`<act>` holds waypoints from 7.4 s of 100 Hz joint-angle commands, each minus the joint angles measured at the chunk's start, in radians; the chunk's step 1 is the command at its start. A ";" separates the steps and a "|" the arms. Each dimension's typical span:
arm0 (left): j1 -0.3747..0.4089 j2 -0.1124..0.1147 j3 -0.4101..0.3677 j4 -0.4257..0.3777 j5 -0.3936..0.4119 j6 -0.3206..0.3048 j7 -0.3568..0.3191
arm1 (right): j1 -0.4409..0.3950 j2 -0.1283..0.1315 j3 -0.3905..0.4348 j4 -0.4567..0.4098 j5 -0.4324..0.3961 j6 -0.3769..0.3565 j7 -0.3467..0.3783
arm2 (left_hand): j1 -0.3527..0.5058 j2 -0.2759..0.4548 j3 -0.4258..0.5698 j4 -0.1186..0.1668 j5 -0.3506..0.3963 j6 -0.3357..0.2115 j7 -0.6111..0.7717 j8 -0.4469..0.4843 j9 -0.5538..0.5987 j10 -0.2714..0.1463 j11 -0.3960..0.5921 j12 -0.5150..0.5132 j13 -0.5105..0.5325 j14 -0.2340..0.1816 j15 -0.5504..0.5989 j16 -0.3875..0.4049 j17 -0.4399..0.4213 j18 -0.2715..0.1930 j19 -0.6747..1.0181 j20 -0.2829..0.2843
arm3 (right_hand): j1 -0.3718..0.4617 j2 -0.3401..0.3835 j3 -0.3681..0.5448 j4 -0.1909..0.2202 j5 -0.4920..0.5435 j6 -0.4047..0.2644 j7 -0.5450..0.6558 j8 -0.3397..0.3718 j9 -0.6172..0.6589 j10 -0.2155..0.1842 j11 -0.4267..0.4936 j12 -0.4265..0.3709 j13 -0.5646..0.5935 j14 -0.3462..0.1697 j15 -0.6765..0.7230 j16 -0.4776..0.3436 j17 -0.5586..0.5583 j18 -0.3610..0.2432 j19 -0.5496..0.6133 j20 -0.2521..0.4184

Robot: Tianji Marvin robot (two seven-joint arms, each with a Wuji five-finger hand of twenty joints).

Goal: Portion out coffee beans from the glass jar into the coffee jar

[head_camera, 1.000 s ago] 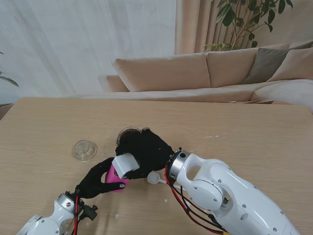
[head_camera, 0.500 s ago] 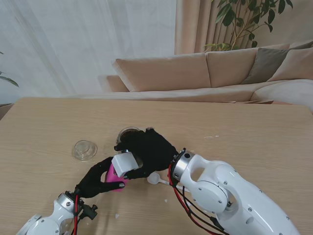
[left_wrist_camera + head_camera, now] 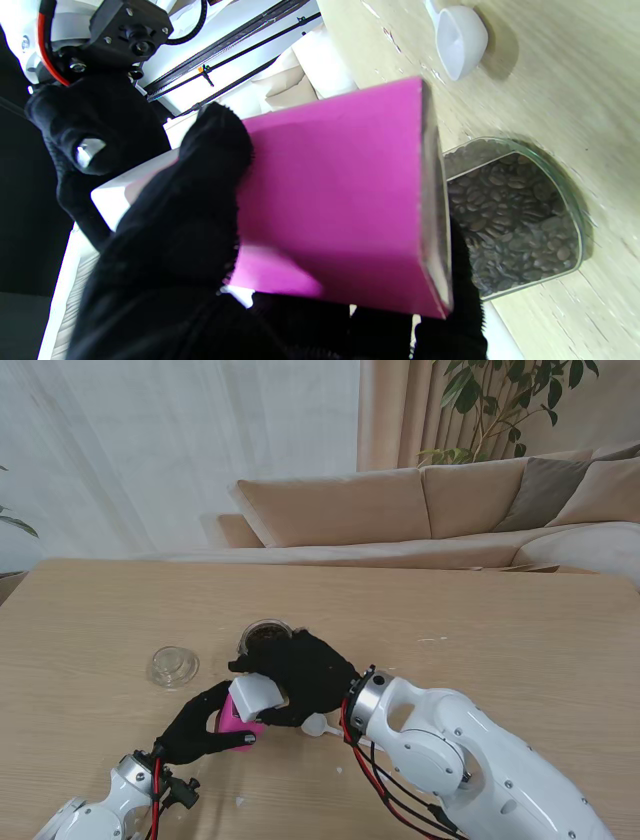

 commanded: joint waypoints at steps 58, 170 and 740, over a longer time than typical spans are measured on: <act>0.006 -0.011 0.008 -0.003 0.027 -0.021 0.019 | 0.037 -0.024 -0.078 0.030 0.025 0.171 -0.023 | 0.124 0.137 0.111 0.046 0.052 -0.128 0.155 0.049 0.056 -0.084 0.098 0.042 0.005 -0.013 0.013 0.016 0.005 0.007 0.024 0.018 | -0.148 0.026 -0.076 -0.017 0.099 -0.054 0.741 0.447 0.220 -0.087 0.412 0.329 0.204 0.027 0.329 0.182 0.165 0.020 0.260 0.080; 0.008 -0.006 0.000 -0.009 0.013 -0.004 -0.005 | -0.084 0.004 0.079 -0.047 -0.124 -0.066 -0.011 | 0.124 0.139 0.119 0.044 0.049 -0.127 0.154 0.047 0.054 -0.085 0.096 0.040 0.005 -0.014 0.011 0.015 0.007 0.006 0.025 0.017 | 0.290 -0.180 0.246 0.015 -0.249 -0.435 0.083 0.123 -0.221 -0.193 -0.015 -0.008 -0.102 -0.039 -0.111 -0.042 -0.102 -0.004 -0.162 -0.063; 0.007 -0.006 -0.002 -0.010 0.016 -0.004 -0.005 | 0.090 0.005 -0.047 0.053 -0.046 -0.092 0.046 | 0.153 0.143 0.095 0.047 0.058 -0.125 0.165 0.047 0.081 -0.082 0.085 0.058 0.016 -0.008 0.023 0.022 0.014 0.015 0.042 0.025 | 0.128 -0.107 0.129 0.062 -0.078 -0.408 0.081 -0.032 -0.126 -0.190 -0.054 0.026 -0.111 -0.047 -0.048 -0.008 -0.109 -0.021 -0.081 -0.014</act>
